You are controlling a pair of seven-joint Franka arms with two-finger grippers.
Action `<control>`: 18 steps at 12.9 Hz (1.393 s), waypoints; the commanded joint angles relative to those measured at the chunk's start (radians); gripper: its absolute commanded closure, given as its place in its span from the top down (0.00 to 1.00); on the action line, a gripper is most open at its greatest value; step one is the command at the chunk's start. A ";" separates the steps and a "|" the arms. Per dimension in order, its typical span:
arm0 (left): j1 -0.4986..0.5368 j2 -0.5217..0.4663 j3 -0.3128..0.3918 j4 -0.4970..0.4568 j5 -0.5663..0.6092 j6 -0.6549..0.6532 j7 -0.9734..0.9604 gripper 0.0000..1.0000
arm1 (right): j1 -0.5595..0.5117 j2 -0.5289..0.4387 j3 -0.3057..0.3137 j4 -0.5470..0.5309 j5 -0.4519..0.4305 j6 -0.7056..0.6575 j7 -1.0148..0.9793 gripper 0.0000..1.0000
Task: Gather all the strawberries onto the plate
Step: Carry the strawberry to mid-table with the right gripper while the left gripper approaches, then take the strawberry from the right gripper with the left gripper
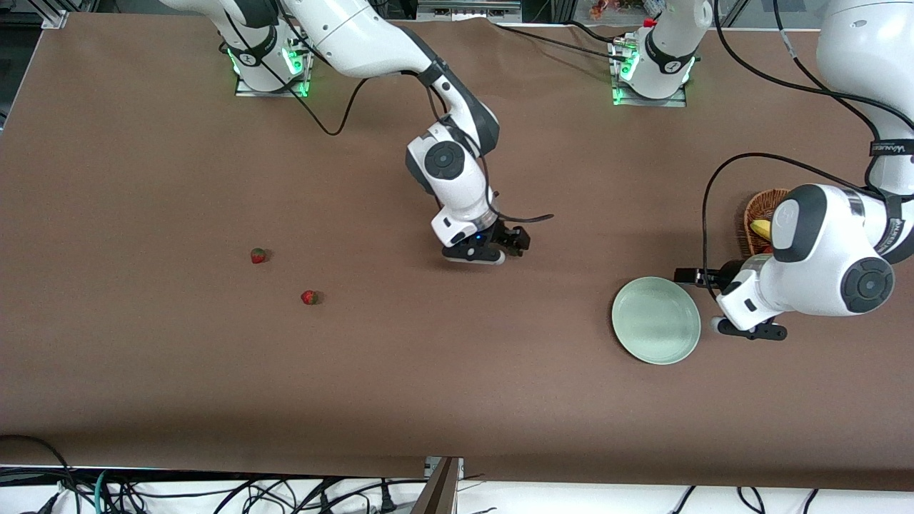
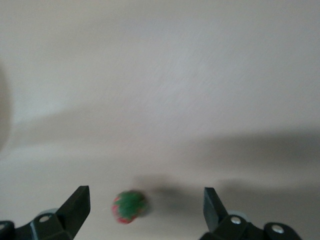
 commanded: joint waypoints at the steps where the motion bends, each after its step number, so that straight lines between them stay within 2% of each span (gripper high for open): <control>1: -0.059 0.009 -0.008 -0.013 0.019 0.040 -0.105 1.00 | -0.007 -0.135 -0.099 -0.069 -0.014 -0.200 -0.159 1.00; 4: -0.145 0.010 -0.028 -0.067 0.009 0.156 -0.272 1.00 | -0.010 -0.168 -0.275 -0.070 -0.010 -0.382 -0.452 1.00; 6: -0.257 0.038 -0.028 -0.065 0.013 0.218 -0.491 1.00 | -0.027 -0.161 -0.345 -0.093 -0.011 -0.417 -0.570 1.00; 10: -0.464 0.123 -0.017 -0.065 0.024 0.391 -0.826 1.00 | -0.147 -0.154 -0.350 -0.151 -0.011 -0.456 -0.809 1.00; 12: -0.492 0.159 -0.008 -0.073 0.041 0.433 -0.862 1.00 | -0.157 -0.122 -0.351 -0.167 -0.013 -0.451 -0.821 0.99; 14: -0.518 0.176 -0.008 -0.109 0.131 0.434 -0.885 1.00 | -0.167 -0.115 -0.351 -0.188 -0.011 -0.447 -0.820 0.97; 16: -0.523 0.176 -0.010 -0.139 0.144 0.436 -0.886 1.00 | -0.168 -0.100 -0.350 -0.213 -0.011 -0.424 -0.820 0.91; 17: -0.525 0.173 -0.010 -0.142 0.144 0.434 -0.886 0.71 | -0.168 -0.100 -0.350 -0.234 -0.011 -0.407 -0.820 0.87; 18: -0.526 0.173 -0.011 -0.143 0.144 0.434 -0.886 0.53 | -0.168 -0.100 -0.350 -0.242 -0.011 -0.402 -0.823 0.87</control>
